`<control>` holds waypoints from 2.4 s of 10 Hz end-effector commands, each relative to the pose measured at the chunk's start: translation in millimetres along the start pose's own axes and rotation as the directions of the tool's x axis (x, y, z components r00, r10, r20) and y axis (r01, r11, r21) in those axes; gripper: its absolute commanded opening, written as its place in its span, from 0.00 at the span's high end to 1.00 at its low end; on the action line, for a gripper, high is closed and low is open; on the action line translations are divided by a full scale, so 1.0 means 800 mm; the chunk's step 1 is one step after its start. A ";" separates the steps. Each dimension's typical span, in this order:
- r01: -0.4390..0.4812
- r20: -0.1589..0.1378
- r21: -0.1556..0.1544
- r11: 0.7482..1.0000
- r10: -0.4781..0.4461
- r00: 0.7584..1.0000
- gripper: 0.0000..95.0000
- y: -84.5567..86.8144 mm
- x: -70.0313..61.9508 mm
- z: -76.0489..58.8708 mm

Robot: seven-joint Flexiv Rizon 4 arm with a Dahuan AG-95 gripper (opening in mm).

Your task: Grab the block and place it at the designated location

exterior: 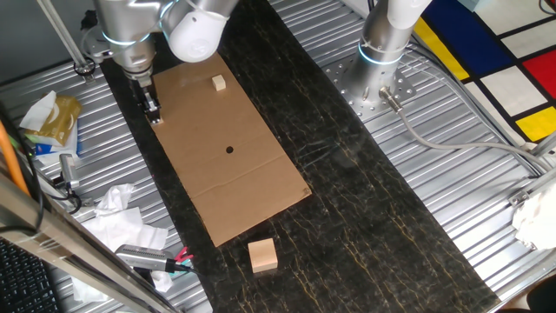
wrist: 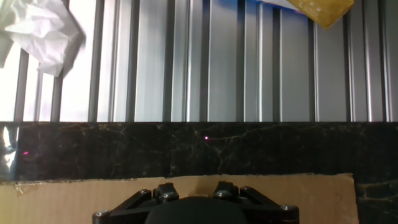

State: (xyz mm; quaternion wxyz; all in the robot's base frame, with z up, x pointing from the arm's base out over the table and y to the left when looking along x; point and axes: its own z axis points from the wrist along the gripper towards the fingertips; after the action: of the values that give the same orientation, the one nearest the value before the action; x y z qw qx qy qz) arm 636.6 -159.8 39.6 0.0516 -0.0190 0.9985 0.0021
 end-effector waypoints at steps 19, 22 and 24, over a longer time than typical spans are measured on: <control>-0.009 0.014 -0.003 1.000 0.009 1.000 0.60 -0.002 0.013 0.008; -0.013 0.017 -0.003 1.000 0.013 1.000 0.80 -0.002 0.013 0.008; -0.017 0.017 -0.003 1.000 0.017 1.000 0.80 -0.002 0.013 0.008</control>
State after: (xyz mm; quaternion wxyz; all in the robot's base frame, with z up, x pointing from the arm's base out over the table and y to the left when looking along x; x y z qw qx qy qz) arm 627.1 -162.0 31.9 0.0599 -0.0103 0.9981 0.0039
